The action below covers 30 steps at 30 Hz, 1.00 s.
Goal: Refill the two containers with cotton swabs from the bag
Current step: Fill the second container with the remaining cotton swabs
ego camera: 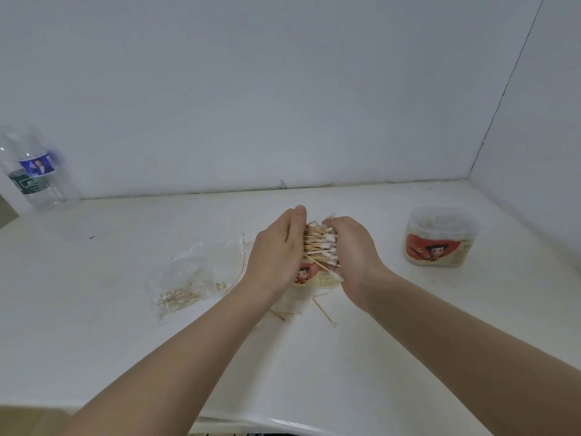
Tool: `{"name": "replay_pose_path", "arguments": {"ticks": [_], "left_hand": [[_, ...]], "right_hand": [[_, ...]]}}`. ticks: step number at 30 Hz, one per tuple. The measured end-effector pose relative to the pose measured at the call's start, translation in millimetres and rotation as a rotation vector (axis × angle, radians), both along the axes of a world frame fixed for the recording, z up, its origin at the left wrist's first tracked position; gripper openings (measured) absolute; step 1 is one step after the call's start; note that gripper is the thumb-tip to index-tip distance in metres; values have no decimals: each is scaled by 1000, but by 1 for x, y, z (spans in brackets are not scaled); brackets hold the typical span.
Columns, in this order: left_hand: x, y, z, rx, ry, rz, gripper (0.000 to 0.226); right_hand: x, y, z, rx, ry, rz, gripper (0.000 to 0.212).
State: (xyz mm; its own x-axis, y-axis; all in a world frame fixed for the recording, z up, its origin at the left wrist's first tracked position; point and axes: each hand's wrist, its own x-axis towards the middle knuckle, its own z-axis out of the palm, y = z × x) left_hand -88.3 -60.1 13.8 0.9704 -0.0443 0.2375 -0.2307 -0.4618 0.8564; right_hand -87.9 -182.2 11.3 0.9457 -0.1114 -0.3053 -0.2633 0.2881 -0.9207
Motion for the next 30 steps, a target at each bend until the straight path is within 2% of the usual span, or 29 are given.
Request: {"name": "replay_pose_path", "arguments": {"ticks": [6, 9, 13, 15, 18, 21, 24, 30], "left_hand": [[3, 0, 0, -11, 18, 5, 34], [3, 0, -2, -8, 1, 9, 29], [2, 0, -2, 19, -82, 2, 30], [2, 0, -3, 42, -121, 8, 31], [1, -2, -3, 42, -150, 28, 36], [2, -7, -4, 20, -161, 62, 39], [4, -10, -5, -54, -151, 95, 33], [1, -16, -7, -87, -147, 126, 26]], "right_hand": [[-1, 1, 4, 46, -11, 27, 15], [1, 1, 4, -19, -37, 40, 32], [2, 0, 1, -89, -96, 47, 39], [2, -2, 0, -118, -82, 45, 39], [1, 2, 3, -42, -66, 48, 40], [0, 6, 2, 8, -72, -19, 27], [-1, 4, -1, 17, -100, -81, 20], [3, 9, -2, 9, -107, -74, 25]]}}
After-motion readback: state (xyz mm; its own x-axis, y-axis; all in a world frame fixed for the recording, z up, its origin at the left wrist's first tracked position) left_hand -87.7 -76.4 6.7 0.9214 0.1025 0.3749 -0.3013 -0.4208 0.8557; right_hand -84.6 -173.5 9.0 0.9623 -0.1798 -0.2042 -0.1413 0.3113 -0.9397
